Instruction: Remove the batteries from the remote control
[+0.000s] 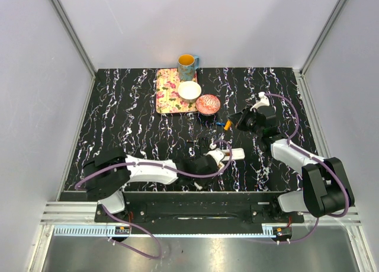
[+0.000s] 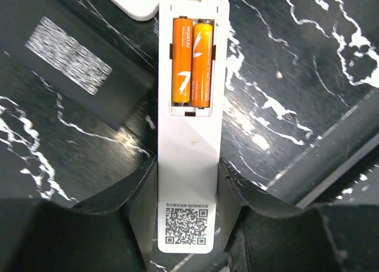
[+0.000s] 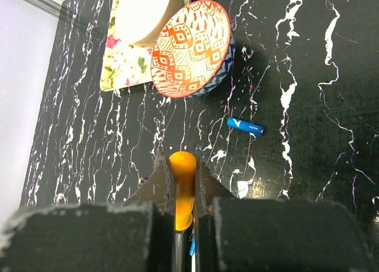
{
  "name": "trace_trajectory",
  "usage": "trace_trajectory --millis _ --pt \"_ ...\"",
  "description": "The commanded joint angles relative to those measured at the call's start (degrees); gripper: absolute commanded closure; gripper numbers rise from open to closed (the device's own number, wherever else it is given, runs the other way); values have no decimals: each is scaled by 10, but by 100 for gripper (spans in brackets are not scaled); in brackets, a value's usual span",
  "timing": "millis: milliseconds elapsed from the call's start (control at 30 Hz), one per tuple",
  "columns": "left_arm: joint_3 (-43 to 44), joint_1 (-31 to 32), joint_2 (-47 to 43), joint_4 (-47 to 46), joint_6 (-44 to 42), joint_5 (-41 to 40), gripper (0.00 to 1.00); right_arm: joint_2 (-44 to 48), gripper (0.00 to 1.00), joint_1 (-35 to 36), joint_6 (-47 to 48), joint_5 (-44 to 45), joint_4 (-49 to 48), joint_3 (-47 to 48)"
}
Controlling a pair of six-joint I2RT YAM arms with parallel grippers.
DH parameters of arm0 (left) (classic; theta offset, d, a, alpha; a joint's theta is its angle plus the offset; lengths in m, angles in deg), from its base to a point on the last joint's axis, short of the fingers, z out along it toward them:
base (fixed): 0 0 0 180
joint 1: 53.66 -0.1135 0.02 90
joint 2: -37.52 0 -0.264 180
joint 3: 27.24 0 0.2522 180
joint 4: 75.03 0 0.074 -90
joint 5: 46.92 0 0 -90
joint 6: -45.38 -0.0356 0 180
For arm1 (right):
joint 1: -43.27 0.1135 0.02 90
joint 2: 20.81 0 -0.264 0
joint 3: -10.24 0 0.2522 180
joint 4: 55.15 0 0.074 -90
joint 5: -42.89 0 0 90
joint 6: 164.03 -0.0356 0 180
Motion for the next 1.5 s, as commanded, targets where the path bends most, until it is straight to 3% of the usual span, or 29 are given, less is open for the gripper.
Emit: trace_trajectory --millis 0,333,500,700,900,1000,1167,1200,1467 --pt "25 -48 14 -14 -63 -14 100 0 100 -6 9 -10 -22 -1" --pt "46 -109 40 -16 -143 35 100 1 100 -9 11 -14 -22 -3" --pt "36 -114 26 -18 -159 45 57 5 100 -9 12 -24 -20 -3" --pt "14 -114 5 -13 -148 26 41 19 100 -9 19 -27 -5 -10" --pt "-17 -114 -10 -36 -126 49 42 48 100 -8 32 -30 17 -27" --pt "-29 -114 -10 -46 -118 59 47 66 100 -9 33 -34 27 -36" --pt "-48 -114 -28 -48 -108 62 74 99 100 -8 36 -47 39 -56" --pt "-57 -114 -33 -48 -105 64 75 104 100 -8 35 -47 37 -61" --pt "-100 -100 -99 -39 -83 63 74 102 100 -7 26 -64 10 -71"
